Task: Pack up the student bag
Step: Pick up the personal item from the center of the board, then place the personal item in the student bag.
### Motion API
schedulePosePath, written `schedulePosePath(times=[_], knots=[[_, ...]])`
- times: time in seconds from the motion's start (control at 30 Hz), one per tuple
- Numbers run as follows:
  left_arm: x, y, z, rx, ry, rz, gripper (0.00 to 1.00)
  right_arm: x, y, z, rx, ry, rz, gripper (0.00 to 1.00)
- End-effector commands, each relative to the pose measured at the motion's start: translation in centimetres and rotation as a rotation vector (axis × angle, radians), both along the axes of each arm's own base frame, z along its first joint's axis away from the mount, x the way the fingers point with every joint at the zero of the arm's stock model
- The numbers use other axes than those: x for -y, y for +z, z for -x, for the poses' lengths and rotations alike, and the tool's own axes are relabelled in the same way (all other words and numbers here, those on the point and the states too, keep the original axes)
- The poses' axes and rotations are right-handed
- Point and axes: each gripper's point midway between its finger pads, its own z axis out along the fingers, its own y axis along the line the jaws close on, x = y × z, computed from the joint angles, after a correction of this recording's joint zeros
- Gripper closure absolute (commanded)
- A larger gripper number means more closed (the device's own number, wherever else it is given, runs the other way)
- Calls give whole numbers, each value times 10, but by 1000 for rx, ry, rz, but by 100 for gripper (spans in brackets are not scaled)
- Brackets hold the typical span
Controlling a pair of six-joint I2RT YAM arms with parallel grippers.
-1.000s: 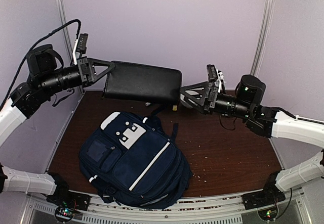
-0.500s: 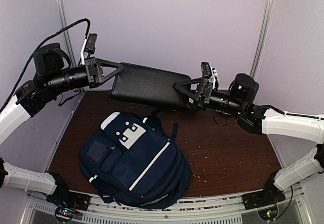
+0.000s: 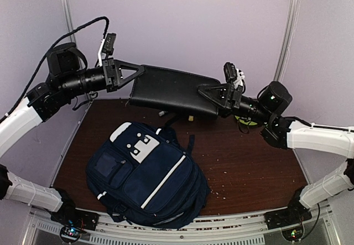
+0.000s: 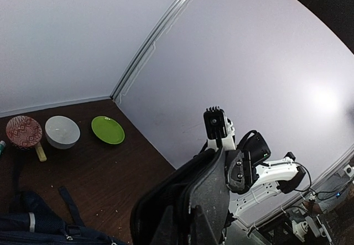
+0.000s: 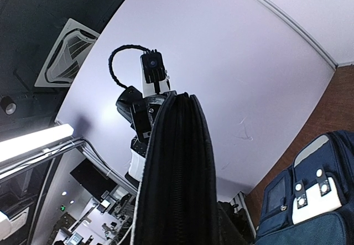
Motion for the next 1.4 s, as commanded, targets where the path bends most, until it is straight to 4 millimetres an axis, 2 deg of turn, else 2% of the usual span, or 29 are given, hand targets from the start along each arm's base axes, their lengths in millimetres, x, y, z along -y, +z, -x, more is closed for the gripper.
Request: schedulePosePath(times=[0.0,0.03,0.1,0.23,0.27,0.33,0.4,0.43,0.57,0.67,0.83,0.93,1.03,1.13,1.23,1.37], knots=[[2,40,-6,136,16,63,73,20,23,20,80,-21,-23,83],[1,38,-9,137,35,44,59,23,24,19,85,-49,-10,84],[-10,29,-17,127,116,-10,39,34,24,14,102,-144,30,85],[-53,6,-28,114,346,-149,15,71,11,-7,96,-426,161,84],[-65,-1,-29,119,401,-192,5,80,6,-11,90,-478,187,84],[-84,-25,-27,116,483,-337,2,97,-7,-14,73,-565,243,83],[-88,-51,-21,126,506,-467,2,113,-18,-15,62,-633,278,82],[-83,-64,-16,133,501,-529,2,120,-25,-15,56,-662,300,82],[-40,-110,19,227,418,-780,2,150,-55,-15,20,-783,403,82],[5,-139,45,295,285,-930,2,166,-74,-10,4,-823,462,81],[85,-183,109,393,-53,-1023,5,181,-99,-3,-22,-852,500,81],[115,-210,140,420,-193,-1100,7,184,-109,1,-36,-848,497,81],[136,-238,175,410,-313,-1146,7,185,-118,5,-43,-830,512,80],[145,-264,200,412,-385,-1203,7,188,-127,10,-52,-824,517,81],[145,-289,211,384,-434,-1257,9,192,-132,15,-64,-821,500,81],[141,-316,211,366,-439,-1340,10,195,-135,19,-76,-819,482,81]])
